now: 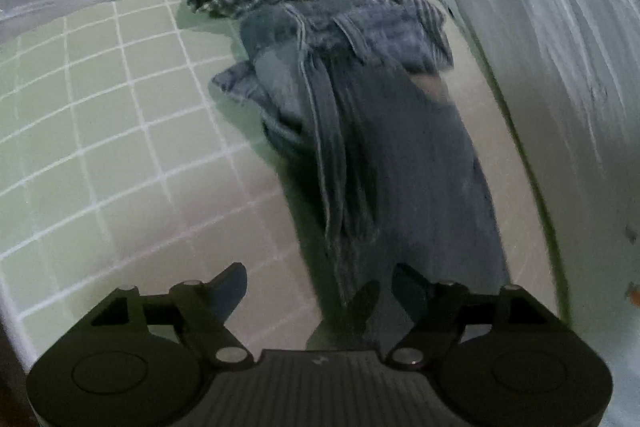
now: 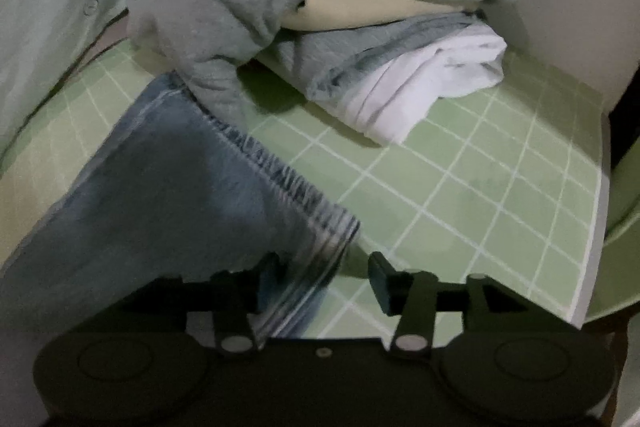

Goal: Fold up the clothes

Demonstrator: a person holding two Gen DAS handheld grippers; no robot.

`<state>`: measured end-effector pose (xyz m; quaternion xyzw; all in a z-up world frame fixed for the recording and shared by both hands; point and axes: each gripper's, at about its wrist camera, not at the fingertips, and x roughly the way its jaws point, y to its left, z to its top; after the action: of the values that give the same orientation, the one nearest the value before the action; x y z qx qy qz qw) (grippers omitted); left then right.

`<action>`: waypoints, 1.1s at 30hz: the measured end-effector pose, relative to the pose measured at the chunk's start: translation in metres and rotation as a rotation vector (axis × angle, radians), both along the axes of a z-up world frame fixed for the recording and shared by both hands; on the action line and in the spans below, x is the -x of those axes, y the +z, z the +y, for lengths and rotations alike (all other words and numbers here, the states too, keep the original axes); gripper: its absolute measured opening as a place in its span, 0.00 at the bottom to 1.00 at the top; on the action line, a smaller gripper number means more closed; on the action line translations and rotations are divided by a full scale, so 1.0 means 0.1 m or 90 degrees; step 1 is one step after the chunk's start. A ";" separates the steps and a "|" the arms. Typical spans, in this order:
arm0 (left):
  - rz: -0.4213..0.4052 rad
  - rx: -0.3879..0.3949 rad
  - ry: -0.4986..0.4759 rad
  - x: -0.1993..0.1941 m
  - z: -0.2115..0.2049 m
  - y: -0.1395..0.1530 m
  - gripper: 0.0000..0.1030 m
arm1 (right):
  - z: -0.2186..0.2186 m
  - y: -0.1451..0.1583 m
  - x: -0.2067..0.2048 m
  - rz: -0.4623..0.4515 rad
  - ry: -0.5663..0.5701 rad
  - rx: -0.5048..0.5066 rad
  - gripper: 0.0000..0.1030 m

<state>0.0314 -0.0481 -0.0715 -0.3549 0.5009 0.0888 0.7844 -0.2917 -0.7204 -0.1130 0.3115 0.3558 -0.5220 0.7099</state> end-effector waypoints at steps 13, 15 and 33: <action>-0.047 0.070 0.091 -0.46 0.40 -0.23 0.86 | 0.83 0.29 -0.37 -0.044 0.087 0.019 0.72; -0.054 0.081 0.111 -0.48 0.44 -0.23 0.80 | 0.91 0.30 -0.42 -0.037 0.098 0.020 0.72; -0.141 -0.066 0.052 -0.01 0.50 0.14 0.17 | 1.42 0.21 -0.76 -0.032 0.147 -0.007 0.70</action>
<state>0.0329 0.0021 -0.0574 -0.3417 0.3914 0.1066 0.8477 -0.2155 -0.5779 -0.0921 0.2852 0.3739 -0.4268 0.7725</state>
